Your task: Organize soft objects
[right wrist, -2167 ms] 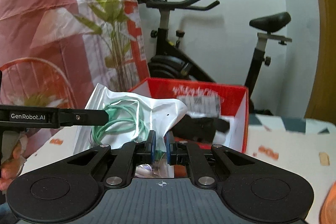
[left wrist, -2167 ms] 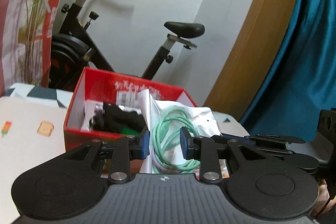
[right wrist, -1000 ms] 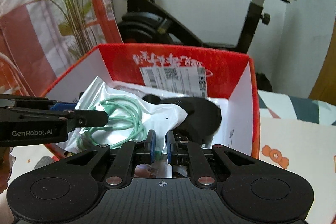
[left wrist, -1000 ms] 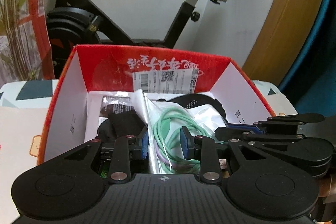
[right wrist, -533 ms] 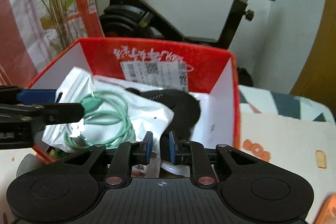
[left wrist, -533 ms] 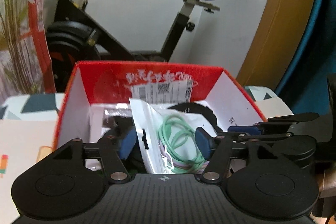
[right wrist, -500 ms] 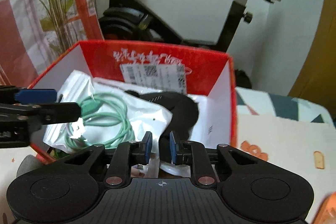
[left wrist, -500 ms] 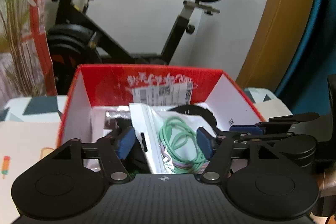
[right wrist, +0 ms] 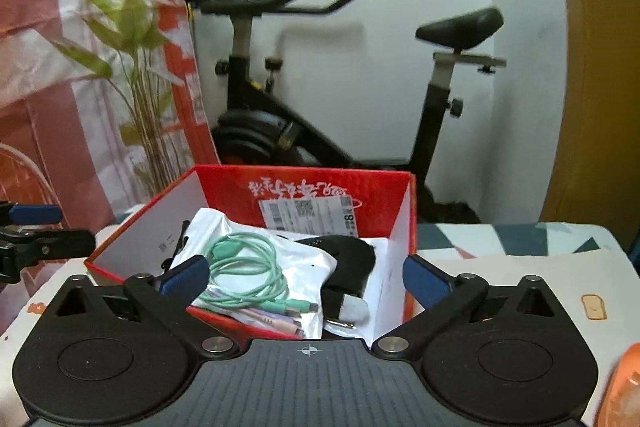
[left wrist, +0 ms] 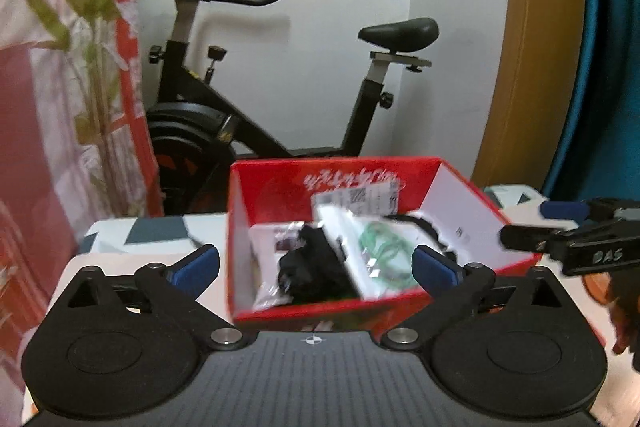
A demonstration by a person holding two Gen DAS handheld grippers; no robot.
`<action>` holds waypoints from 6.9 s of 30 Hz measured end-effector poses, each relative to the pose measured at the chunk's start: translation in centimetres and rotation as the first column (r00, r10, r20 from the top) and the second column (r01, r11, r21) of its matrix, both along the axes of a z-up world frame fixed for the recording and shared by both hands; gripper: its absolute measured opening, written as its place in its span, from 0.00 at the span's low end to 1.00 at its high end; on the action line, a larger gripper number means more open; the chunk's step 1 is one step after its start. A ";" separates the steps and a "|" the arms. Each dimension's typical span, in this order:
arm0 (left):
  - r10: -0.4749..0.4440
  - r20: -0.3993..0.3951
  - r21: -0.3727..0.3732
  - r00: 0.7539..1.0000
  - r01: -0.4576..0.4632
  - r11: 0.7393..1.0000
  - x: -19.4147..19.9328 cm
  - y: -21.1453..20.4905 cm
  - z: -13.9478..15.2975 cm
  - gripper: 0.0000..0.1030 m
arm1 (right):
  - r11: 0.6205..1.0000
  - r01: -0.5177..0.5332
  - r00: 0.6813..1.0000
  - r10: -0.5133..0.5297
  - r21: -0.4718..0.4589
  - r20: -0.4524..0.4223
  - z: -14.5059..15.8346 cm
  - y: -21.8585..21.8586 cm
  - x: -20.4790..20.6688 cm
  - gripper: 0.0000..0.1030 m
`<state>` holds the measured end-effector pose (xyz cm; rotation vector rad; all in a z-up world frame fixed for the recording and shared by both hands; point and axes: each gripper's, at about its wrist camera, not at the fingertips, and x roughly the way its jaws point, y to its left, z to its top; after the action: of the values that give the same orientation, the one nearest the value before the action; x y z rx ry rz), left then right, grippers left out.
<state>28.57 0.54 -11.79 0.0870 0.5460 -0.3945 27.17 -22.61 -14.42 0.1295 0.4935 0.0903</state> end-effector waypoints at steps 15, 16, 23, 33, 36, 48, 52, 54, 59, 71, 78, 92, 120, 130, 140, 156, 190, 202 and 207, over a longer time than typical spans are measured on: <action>0.123 -0.175 0.067 0.977 -0.113 0.991 -1.9 4.0 -6.9 1.00 | 0.999 0.039 0.988 -0.042 -0.026 -0.152 -6.1 0.4 -3.5 1.00; 0.125 -0.183 0.069 0.975 -0.114 0.991 -1.7 4.1 -7.3 1.00 | 0.999 0.040 0.985 -0.045 -0.028 -0.167 -6.5 0.5 -3.4 1.00; 0.148 -0.230 0.087 0.962 -0.131 0.988 -1.0 4.1 -9.2 1.00 | 0.994 0.046 0.969 -0.068 -0.097 -0.236 -8.9 1.8 -2.2 1.00; 0.184 -0.293 0.098 0.938 -0.162 0.982 0.9 4.0 -11.8 1.00 | 0.998 0.062 0.945 -0.066 -0.024 -0.320 -11.7 1.3 -0.2 1.00; 0.184 -0.326 0.104 0.927 -0.159 0.982 1.5 3.9 -12.5 1.00 | 0.998 0.053 0.939 -0.059 -0.028 -0.339 -12.3 1.5 0.3 1.00; 0.196 -0.329 0.111 0.924 -0.169 0.979 1.6 3.6 -13.5 1.00 | 0.996 0.060 0.923 -0.079 -0.063 -0.376 -13.8 2.5 1.5 1.00; 0.203 -0.325 0.116 0.924 -0.174 0.978 1.5 3.6 -13.6 1.00 | 0.995 0.072 0.923 -0.090 -0.062 -0.373 -14.0 2.6 1.5 1.00; 0.207 -0.318 0.119 0.925 -0.177 0.977 1.4 3.6 -13.7 1.00 | 0.994 0.088 0.923 -0.106 -0.065 -0.370 -14.0 2.9 1.4 1.00; 0.201 -0.305 0.106 0.931 -0.176 0.979 1.1 3.7 -13.8 1.00 | 0.990 0.117 0.914 -0.136 -0.072 -0.382 -14.1 3.0 1.4 1.00; 0.239 -0.303 0.118 0.923 -0.213 0.970 0.9 3.1 -13.5 0.99 | 0.990 0.116 0.900 -0.140 -0.083 -0.414 -13.8 3.1 1.7 0.99; 0.145 -0.314 0.031 0.938 -0.143 0.989 0.1 3.2 -12.8 0.48 | 0.998 0.048 0.919 -0.061 -0.042 -0.390 -12.8 4.3 0.7 0.52; 0.025 -0.305 -0.100 0.952 -0.058 0.993 -2.5 3.2 -10.9 0.20 | 0.998 0.021 0.919 0.005 0.062 -0.393 -10.7 4.9 -1.6 0.13; 0.061 -0.029 -0.183 0.998 -0.066 0.981 -4.6 1.9 0.3 0.20 | 0.999 -0.048 0.997 0.047 -0.019 -0.055 3.6 4.1 -4.2 0.13; 0.064 0.019 -0.157 0.998 -0.060 0.986 1.5 -0.9 2.4 0.20 | 0.996 0.016 1.000 -0.017 -0.083 -0.016 6.2 2.0 1.7 0.13; 0.083 0.005 -0.025 0.997 -0.083 0.996 8.4 -3.2 0.6 0.20 | 0.979 0.038 0.996 -0.052 -0.199 -0.068 3.2 2.7 10.0 0.13; 0.079 -0.046 0.002 0.996 -0.079 0.997 13.6 -3.8 -3.0 0.80 | 0.965 0.091 0.959 -0.151 -0.244 -0.238 -2.8 2.2 16.5 0.17; 0.208 0.189 -0.001 0.960 -0.212 0.977 -3.4 -1.6 7.6 1.00 | 0.986 0.025 0.992 -0.004 -0.162 0.126 9.9 3.1 -0.4 1.00; 0.253 0.225 -0.023 0.941 -0.255 0.967 -12.2 -1.1 10.7 1.00 | 0.999 0.026 0.990 -0.022 -0.026 0.142 13.6 2.0 -9.8 1.00; 0.245 0.274 -0.067 0.930 -0.236 0.969 -16.9 -0.4 12.1 1.00 | 0.999 0.027 0.986 -0.034 0.042 0.166 14.8 1.4 -14.2 1.00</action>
<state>11.68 0.10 0.33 0.0416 0.2642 -0.1464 12.95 -21.26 0.41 0.1666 0.3225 0.0805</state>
